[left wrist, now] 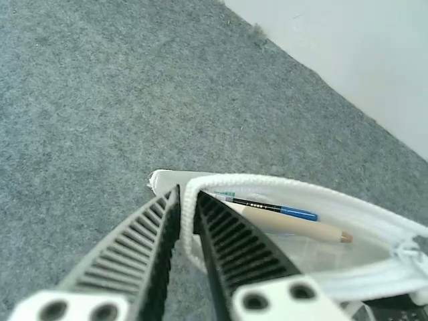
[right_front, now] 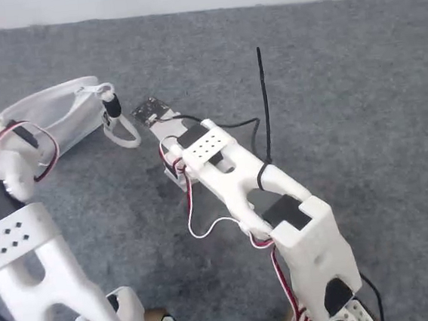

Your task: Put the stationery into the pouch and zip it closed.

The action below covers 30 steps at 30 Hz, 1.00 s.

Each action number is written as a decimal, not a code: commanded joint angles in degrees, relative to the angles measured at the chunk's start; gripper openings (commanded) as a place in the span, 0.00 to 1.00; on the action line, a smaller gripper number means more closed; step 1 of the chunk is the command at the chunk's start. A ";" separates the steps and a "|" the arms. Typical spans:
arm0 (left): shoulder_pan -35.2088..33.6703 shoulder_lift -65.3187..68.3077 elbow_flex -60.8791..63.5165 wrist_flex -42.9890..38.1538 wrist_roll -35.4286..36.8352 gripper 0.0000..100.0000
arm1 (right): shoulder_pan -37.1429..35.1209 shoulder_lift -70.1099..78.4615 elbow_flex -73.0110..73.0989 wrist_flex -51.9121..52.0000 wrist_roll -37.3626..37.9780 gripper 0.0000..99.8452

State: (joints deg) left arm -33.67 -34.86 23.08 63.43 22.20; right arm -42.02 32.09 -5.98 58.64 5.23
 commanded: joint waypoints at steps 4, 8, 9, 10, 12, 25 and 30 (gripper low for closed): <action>0.09 -0.26 -1.01 -2.11 0.53 0.01 | -0.84 -3.56 -1.41 5.49 -0.70 0.01; 0.18 -0.35 -1.01 -2.02 0.53 0.01 | -2.07 -9.27 -1.41 10.42 -0.70 0.01; 0.26 -0.35 -1.01 -1.93 0.62 0.01 | -2.33 -10.95 -1.41 11.82 -0.70 0.01; 0.70 -0.35 -1.01 -1.93 0.62 0.01 | -2.68 -12.70 -1.41 13.14 -0.70 0.01; 1.76 -0.44 -1.01 -1.76 0.62 0.01 | -2.95 -16.31 -1.41 15.43 -0.79 0.01; 11.60 -0.44 -0.66 -0.35 -2.55 0.01 | -2.95 -35.56 4.84 13.58 -4.84 0.01; 12.75 -0.44 -0.66 -0.35 -2.64 0.01 | -2.95 -46.55 14.15 6.20 -7.91 0.01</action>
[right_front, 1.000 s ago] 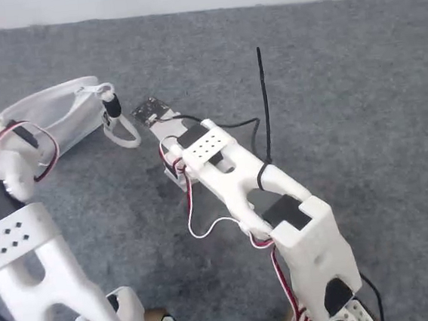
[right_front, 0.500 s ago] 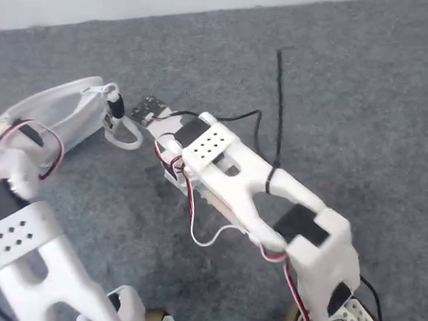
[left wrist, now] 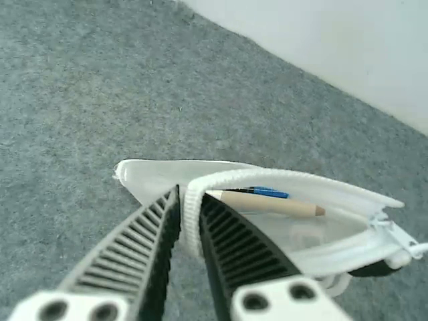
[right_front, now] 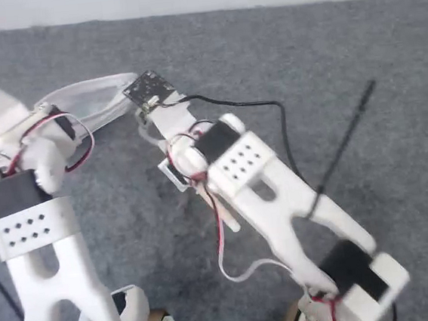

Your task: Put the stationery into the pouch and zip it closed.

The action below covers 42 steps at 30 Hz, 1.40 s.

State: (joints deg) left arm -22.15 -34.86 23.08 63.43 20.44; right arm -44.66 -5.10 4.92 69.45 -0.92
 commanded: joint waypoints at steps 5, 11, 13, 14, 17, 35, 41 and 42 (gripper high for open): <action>5.19 -0.44 -1.10 2.02 -3.16 0.01 | -0.31 -22.73 18.73 -19.03 -3.34 0.01; 10.02 -0.44 -2.15 5.27 -4.48 0.01 | -0.40 -38.64 36.75 -36.88 -5.80 0.01; 10.99 -0.44 -3.38 7.38 -5.71 0.01 | -0.40 -43.82 41.05 -40.84 -7.82 0.01; 11.52 -0.44 -3.91 8.35 -5.98 0.01 | -0.40 -46.29 42.81 -42.33 -8.88 0.01; 12.31 -0.44 -4.53 9.32 -6.24 0.01 | -0.31 -53.05 46.77 -45.32 -11.60 0.01; 13.19 -0.26 -8.57 16.09 -6.07 0.01 | -0.04 -73.54 67.52 -80.92 -13.80 0.01; 13.19 -0.09 -8.57 15.91 -6.07 0.01 | -0.04 -76.18 70.33 -88.84 -13.80 0.01; 13.19 -0.09 -8.57 15.82 -6.07 0.01 | -0.04 -76.18 70.77 -89.89 -13.89 0.01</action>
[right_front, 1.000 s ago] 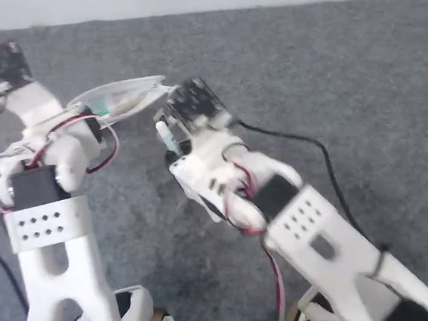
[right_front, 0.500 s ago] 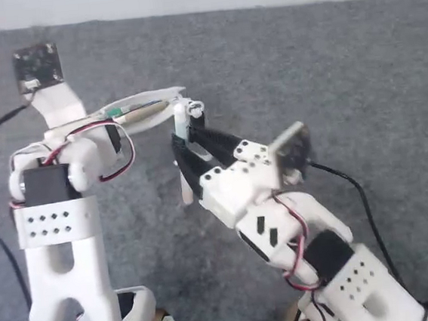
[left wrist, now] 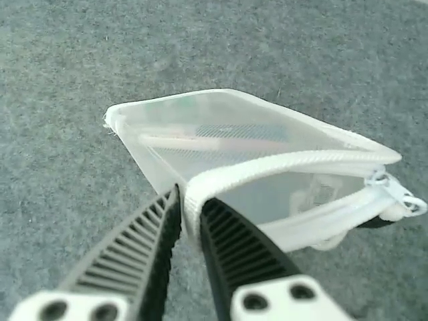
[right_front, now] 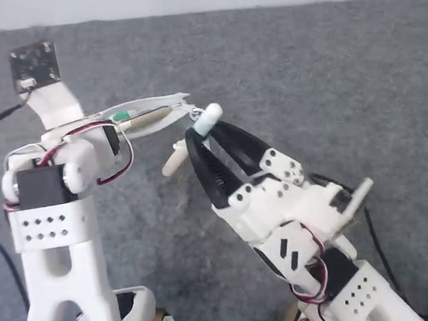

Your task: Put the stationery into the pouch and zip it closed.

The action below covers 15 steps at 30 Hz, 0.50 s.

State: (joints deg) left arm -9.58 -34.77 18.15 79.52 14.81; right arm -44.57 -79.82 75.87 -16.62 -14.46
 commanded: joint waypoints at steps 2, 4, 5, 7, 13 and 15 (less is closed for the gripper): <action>0.62 -0.18 -3.74 -0.26 -0.44 0.01 | -0.13 -0.84 0.26 -6.20 -0.62 0.01; 0.62 -0.18 -3.74 -0.26 -0.44 0.01 | -0.04 0.31 0.35 -8.66 -0.62 0.01; 0.62 -0.18 -3.82 -0.26 -0.44 0.01 | 0.04 1.01 0.35 -9.80 -0.62 0.01; 0.62 -0.18 -3.91 -0.26 -0.44 0.01 | 0.84 2.42 0.35 -12.26 -0.62 0.01; 0.62 -0.35 -3.91 -0.35 -0.44 0.01 | 2.77 9.36 -0.09 -20.79 -0.62 0.01; 0.62 -0.18 -3.91 -0.35 -0.44 0.01 | 2.95 12.70 -0.09 -23.78 -0.62 0.01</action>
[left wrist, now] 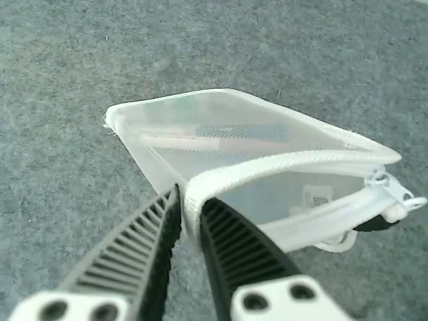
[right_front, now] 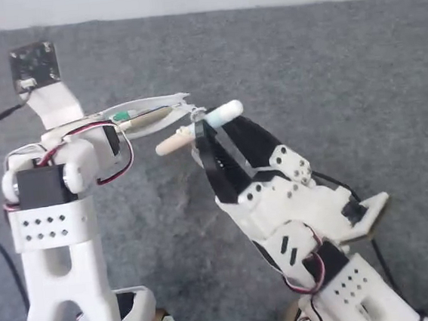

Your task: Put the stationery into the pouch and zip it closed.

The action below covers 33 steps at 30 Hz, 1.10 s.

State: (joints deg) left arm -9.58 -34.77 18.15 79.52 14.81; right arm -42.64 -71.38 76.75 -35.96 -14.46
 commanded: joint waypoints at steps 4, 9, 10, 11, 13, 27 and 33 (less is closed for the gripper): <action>0.62 -0.26 -3.91 -0.35 -0.44 0.01 | 1.10 11.38 -2.46 -9.45 -0.62 0.01; 0.62 -0.18 -3.91 -0.35 -0.44 0.01 | 1.10 20.97 -5.19 -13.23 -0.62 0.01; 0.62 -0.18 -3.91 -0.35 -0.44 0.01 | 1.19 23.08 -5.80 -14.46 -0.44 0.01; 0.62 -0.18 -3.91 -0.35 -0.44 0.01 | 1.89 24.92 -6.42 -15.96 -0.35 0.01; 0.62 -0.18 -3.91 -0.35 -0.44 0.01 | 3.74 28.70 -7.82 -19.82 -0.53 0.01; 0.26 -0.09 -3.56 -1.32 -0.53 0.01 | 7.60 44.44 -11.78 -35.91 -0.35 0.01; 0.35 -0.09 -3.56 -1.23 -0.62 0.01 | 8.40 45.14 -12.31 -37.05 -0.53 0.01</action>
State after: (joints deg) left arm -9.58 -34.77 18.15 79.52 14.73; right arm -34.64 -26.46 68.31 -71.91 -14.64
